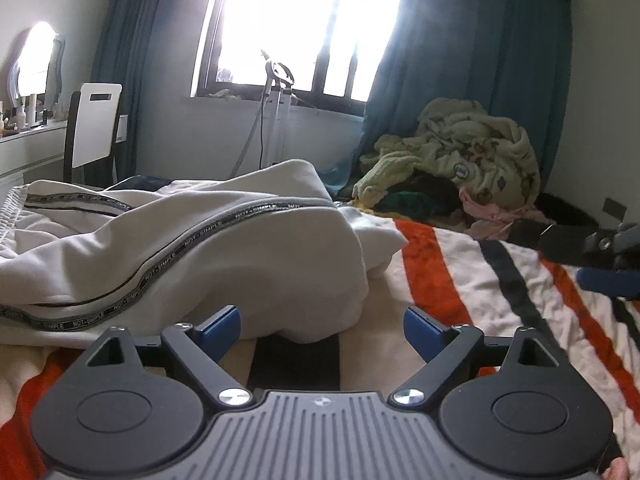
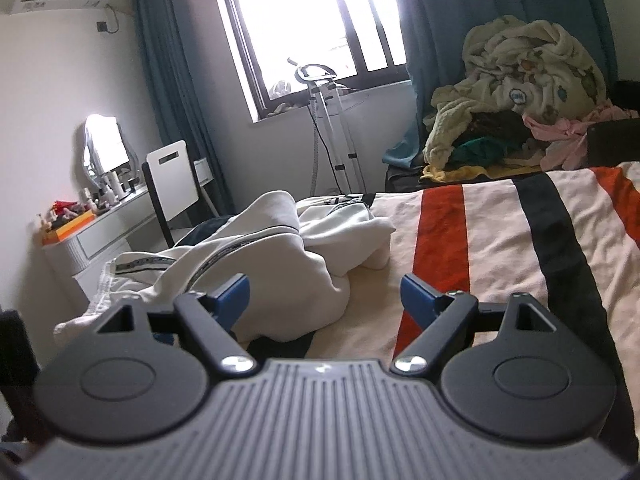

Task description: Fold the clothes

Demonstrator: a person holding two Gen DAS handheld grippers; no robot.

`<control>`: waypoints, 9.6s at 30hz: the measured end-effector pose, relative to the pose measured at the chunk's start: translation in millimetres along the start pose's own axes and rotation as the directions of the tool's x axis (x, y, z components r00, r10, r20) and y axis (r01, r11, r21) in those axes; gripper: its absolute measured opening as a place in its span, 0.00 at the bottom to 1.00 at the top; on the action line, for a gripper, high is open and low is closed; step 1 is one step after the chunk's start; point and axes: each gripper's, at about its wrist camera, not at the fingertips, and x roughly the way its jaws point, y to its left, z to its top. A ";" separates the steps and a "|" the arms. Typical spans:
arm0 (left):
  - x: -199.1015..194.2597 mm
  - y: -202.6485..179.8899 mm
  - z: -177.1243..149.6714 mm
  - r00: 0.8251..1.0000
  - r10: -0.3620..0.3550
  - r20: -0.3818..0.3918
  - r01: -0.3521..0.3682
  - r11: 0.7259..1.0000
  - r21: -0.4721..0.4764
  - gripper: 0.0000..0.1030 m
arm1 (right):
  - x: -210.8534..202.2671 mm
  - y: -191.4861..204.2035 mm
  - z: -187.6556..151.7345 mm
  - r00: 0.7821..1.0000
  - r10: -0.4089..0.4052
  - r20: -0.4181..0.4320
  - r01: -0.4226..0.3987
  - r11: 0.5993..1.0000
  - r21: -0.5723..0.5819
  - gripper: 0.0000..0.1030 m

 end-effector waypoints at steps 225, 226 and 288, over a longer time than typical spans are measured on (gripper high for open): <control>-0.4 59.8 -4.2 0.994 0.074 -0.075 -0.078 0.996 -0.049 0.94 | 40.4 -250.1 19.3 0.803 -0.577 -0.147 0.596 0.778 0.201 0.67; -2.6 59.8 -4.0 0.995 0.073 -0.068 -0.077 0.996 -0.048 0.94 | 37.1 -236.3 24.9 0.827 -0.548 -0.127 0.563 0.804 0.194 0.67; 353.6 -39.4 79.7 0.790 0.597 -0.142 -0.579 0.802 0.147 0.08 | 84.1 -171.3 -8.6 0.925 -0.373 -0.067 0.370 0.854 0.366 0.69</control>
